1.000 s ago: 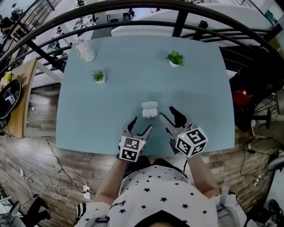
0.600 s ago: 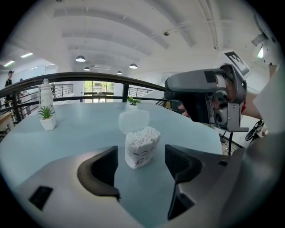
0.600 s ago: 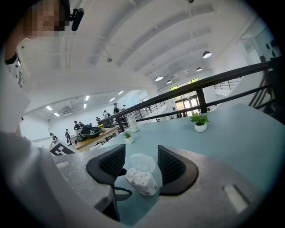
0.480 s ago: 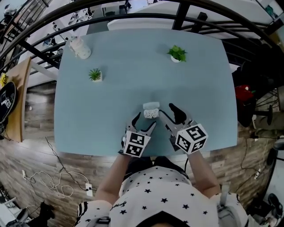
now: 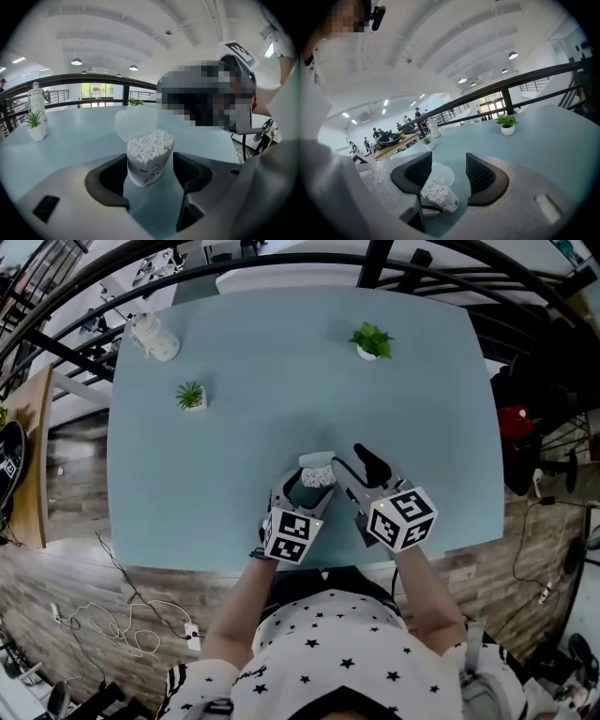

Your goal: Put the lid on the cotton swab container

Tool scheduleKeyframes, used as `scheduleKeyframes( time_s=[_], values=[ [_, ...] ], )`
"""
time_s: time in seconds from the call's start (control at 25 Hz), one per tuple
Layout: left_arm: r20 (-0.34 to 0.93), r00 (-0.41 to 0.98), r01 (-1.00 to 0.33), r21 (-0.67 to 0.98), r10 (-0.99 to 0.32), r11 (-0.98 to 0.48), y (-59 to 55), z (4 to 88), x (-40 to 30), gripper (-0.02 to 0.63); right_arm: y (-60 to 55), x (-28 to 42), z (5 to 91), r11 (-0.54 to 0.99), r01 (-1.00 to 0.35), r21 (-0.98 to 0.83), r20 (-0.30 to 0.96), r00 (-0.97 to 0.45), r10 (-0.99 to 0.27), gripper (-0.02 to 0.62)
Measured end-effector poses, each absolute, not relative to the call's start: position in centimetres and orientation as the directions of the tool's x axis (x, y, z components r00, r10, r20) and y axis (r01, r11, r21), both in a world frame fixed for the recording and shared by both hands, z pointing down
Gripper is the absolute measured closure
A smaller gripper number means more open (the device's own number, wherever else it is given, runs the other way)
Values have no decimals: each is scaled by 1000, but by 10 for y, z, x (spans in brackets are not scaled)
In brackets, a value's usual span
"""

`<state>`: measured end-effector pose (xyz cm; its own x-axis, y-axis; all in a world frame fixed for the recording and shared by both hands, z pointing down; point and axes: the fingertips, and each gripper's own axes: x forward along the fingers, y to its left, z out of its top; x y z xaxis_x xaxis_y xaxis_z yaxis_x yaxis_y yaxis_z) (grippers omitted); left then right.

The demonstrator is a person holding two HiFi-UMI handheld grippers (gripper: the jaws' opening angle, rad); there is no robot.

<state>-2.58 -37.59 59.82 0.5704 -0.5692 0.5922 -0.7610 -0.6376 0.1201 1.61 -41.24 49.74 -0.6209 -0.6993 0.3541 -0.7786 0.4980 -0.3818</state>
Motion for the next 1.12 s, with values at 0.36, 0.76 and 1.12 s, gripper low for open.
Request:
scheduleKeyframes(
  time_s=[0.36,0.76,1.12],
  values=[
    [595,569,-755,104,-568,-647,-377,601,-27,327,-436,12,500,472,-793,-384,369,-601,-709,382],
    [601,567,-751,94,-564,-654,-378,602,-27,331,-455,-6,515,468,-787,-402,435,-614,-658,382],
    [606,564,-749,91,-560,-656,-377,603,-27,332,-455,-11,530,450,-780,-434,464,-622,-630,382]
  ],
)
